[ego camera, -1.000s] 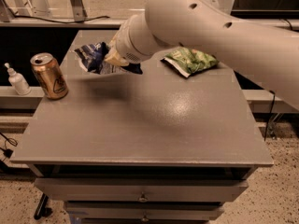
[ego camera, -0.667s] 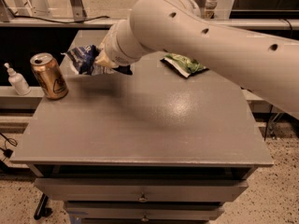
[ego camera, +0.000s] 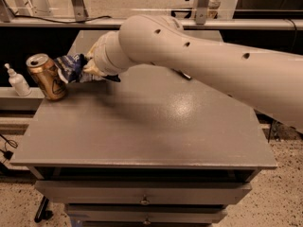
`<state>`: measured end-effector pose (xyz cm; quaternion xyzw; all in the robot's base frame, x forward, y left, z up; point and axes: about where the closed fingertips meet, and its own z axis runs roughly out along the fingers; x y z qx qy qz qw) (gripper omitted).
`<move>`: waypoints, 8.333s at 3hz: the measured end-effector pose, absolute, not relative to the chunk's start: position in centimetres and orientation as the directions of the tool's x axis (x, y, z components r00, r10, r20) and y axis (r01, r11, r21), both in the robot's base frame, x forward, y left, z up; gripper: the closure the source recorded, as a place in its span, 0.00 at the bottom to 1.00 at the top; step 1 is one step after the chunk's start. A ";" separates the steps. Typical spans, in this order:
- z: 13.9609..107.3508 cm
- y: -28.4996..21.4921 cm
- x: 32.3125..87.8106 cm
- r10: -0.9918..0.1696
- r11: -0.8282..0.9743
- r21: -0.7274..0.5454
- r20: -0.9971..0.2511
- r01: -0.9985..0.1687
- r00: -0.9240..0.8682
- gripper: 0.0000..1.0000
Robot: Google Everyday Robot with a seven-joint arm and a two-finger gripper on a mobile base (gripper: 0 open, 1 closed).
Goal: Move blue chip bag near orange can
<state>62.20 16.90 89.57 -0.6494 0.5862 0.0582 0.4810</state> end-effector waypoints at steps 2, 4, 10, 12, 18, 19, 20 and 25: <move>86.1 18.0 61.7 -0.695 0.094 -0.552 -0.632 -0.828 0.342 0.82; 85.6 17.9 61.7 -0.697 0.086 -0.549 -0.629 -0.831 0.343 0.35; 85.3 16.7 61.9 -0.708 0.057 -0.550 -0.610 -0.833 0.355 0.03; 85.5 16.7 61.9 -0.708 0.057 -0.550 -0.611 -0.833 0.355 0.22; 93.5 0.2 60.3 -0.672 0.229 -0.483 -0.707 -0.845 0.223 0.26; 94.2 -1.9 59.6 -0.661 0.247 -0.459 -0.724 -0.853 0.198 0.04; 93.7 -2.3 58.9 -0.644 0.249 -0.423 -0.744 -0.871 0.177 0.00; 89.2 8.5 59.1 -0.523 0.174 -0.283 -0.838 -0.943 0.155 0.24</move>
Offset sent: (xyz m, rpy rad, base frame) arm -0.0037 0.0103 -0.0585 -0.0320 0.0244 0.0816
